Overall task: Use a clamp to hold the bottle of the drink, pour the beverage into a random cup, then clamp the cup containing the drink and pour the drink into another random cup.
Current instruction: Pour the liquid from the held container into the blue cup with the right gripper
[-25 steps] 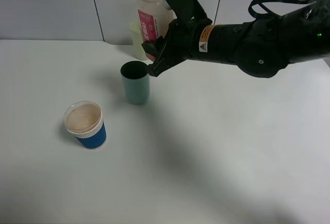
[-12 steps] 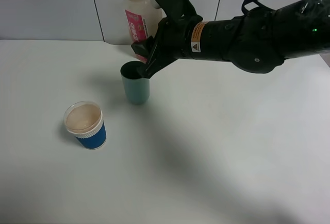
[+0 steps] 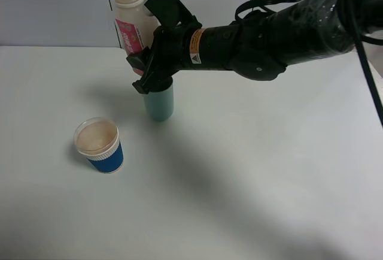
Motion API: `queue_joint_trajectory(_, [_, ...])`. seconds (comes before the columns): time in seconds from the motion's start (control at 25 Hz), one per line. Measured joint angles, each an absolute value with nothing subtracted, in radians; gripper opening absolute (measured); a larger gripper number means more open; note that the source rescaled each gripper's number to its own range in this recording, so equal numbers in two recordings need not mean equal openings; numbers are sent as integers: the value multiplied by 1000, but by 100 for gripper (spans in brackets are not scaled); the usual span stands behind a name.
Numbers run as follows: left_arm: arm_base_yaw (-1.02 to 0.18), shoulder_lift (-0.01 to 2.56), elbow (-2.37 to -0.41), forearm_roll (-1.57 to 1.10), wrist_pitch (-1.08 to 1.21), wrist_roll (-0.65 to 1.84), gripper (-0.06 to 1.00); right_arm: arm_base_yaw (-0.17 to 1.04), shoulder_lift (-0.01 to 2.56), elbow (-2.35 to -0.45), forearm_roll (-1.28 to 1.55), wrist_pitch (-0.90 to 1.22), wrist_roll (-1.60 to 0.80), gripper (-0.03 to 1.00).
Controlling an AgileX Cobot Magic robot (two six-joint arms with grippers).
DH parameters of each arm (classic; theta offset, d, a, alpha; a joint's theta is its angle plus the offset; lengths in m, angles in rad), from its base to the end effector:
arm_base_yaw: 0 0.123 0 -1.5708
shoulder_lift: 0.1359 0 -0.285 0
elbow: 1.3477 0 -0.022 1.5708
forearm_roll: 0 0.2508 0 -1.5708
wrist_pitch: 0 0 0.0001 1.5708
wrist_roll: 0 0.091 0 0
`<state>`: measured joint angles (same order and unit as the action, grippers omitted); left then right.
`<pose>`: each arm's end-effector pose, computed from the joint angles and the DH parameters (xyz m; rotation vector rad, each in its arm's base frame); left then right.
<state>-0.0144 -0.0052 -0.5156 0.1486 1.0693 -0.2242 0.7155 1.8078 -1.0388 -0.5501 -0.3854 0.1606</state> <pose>-0.0082 0.0119 0.2816 -0.2212 2.0112 0.0264 0.2874 0.2734 0.2169 -1.1016 1.5923 0.4303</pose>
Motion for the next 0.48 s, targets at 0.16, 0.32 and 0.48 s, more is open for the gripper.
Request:
queue_joint_trajectory(0.16, [-14,-5,-516,149,1069,-224,88,730,1864,-1095,-600,-385,215,1])
queue_joint_trajectory(0.32, [-14,-5,-516,149,1069,-224,88,737,1897,-1132,-649,-390,258,1])
queue_joint_trajectory(0.48, [-14,-5,-516,149,1069,-224,88,737,1925,-1164,-707,-391,300,1])
